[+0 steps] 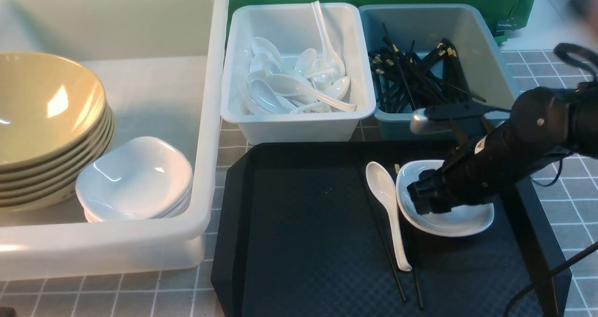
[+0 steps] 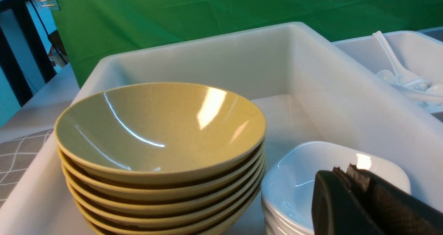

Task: On grey table put chopsticks spoon bowls plates into blue grey white boxes.
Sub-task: 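Reach for and grasp the small white dish on the black tray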

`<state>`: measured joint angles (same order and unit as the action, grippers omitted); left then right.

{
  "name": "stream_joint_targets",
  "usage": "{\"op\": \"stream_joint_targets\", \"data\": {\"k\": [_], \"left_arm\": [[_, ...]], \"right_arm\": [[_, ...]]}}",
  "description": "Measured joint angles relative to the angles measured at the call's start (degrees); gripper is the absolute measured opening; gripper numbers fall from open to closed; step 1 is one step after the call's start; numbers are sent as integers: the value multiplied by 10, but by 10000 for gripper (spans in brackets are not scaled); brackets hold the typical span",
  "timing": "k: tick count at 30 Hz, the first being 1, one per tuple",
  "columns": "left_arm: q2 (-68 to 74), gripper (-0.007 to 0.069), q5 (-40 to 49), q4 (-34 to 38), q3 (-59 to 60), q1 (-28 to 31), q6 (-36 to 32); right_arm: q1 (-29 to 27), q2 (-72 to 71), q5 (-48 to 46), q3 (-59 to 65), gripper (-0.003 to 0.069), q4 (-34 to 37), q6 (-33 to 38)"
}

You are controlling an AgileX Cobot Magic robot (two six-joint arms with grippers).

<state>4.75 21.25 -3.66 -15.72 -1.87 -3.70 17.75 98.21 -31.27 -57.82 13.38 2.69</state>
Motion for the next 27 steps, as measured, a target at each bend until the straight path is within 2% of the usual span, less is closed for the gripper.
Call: {"op": "stream_joint_targets", "data": {"k": [7,14,18,19,20,22,23,27], "left_arm": [[0,-11,0,0,0,0,0],[0,-11,-1,0,0,0,0],[0,-11,-1,0,0,0,0],[0,-11,-1,0,0,0,0],[0,-11,-1,0,0,0,0],[0,-11,-1,0,0,0,0],[0,-11,-1,0,0,0,0],[0,-11,-1,0,0,0,0]], "right_arm": [[-82,-24,-4,0,437,-1,-1],[-85,33,-7,0,414,0,19],[-81,33,-18,0,256,5,52],[-82,24,-21,0,201,10,61],[-82,19,-23,0,181,11,63],[-83,-24,-38,0,95,15,72],[-83,-49,-41,0,69,12,76],[-72,-114,-50,-12,61,5,77]]}}
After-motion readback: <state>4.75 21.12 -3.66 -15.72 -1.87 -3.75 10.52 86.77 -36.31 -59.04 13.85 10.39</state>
